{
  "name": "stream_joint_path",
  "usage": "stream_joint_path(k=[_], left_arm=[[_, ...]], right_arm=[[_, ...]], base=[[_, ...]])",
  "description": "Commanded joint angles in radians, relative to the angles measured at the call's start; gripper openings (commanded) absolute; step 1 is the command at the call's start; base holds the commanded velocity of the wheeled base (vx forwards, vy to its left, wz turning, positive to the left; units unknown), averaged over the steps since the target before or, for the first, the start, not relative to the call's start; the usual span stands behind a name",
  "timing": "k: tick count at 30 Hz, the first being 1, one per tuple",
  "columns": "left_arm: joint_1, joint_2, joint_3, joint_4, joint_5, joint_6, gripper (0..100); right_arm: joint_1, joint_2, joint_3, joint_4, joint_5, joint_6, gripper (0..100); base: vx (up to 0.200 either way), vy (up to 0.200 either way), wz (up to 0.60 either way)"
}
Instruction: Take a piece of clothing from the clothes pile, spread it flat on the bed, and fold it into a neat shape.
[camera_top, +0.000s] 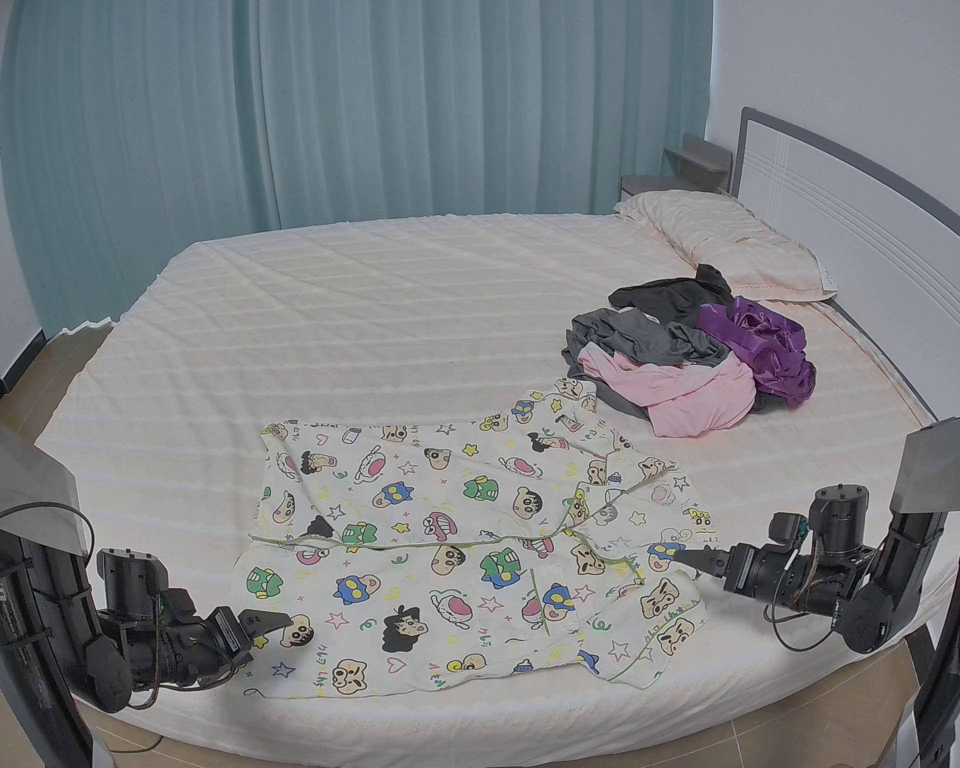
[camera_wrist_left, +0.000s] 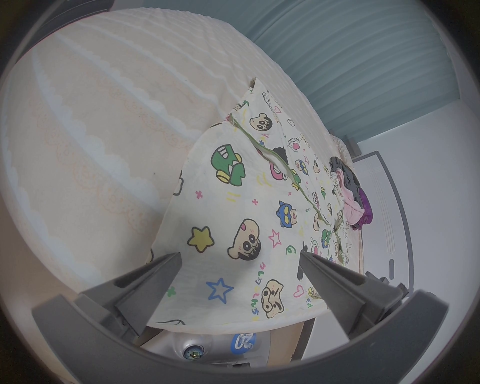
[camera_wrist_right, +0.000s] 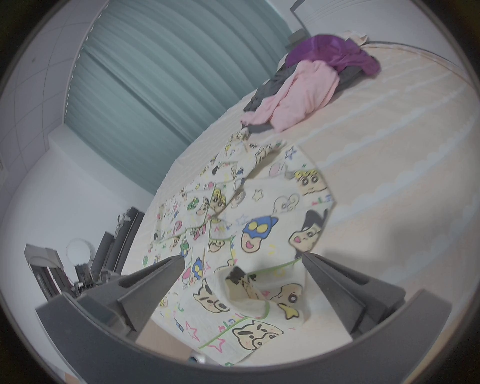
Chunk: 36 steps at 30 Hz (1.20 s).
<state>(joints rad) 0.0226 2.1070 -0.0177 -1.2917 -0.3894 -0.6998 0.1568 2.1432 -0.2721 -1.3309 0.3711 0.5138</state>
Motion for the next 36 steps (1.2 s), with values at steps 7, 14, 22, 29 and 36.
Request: stream_joint_path(k=[7,14,22,29,36], left_arm=[[0.0,0.014,-0.002,0.0,-0.002,-0.001,100],[0.0,0.014,-0.002,0.0,-0.002,-0.001,100],[0.0,0.014,-0.001,0.0,-0.002,-0.001,100],[0.0,0.014,-0.002,0.0,-0.002,-0.001,100],[0.0,0.014,-0.002,0.0,-0.002,-0.001,100]], right_arm=[[0.116,-0.167,0.229,-0.011,-0.057,0.134,100],[0.345,-0.06,0.271,-0.011,-0.277,0.284,100],[0.415,0.072,0.268,-0.094,-0.325,0.319,100],[0.415,0.149,0.269,-0.229,-0.334,0.364,100],[0.417,0.146,0.268,-0.229,-0.334,0.368,100]], base=[[0.0,0.0,0.0],[0.0,0.0,0.0],[0.0,0.0,0.0],[0.0,0.0,0.0],[0.0,0.0,0.0]])
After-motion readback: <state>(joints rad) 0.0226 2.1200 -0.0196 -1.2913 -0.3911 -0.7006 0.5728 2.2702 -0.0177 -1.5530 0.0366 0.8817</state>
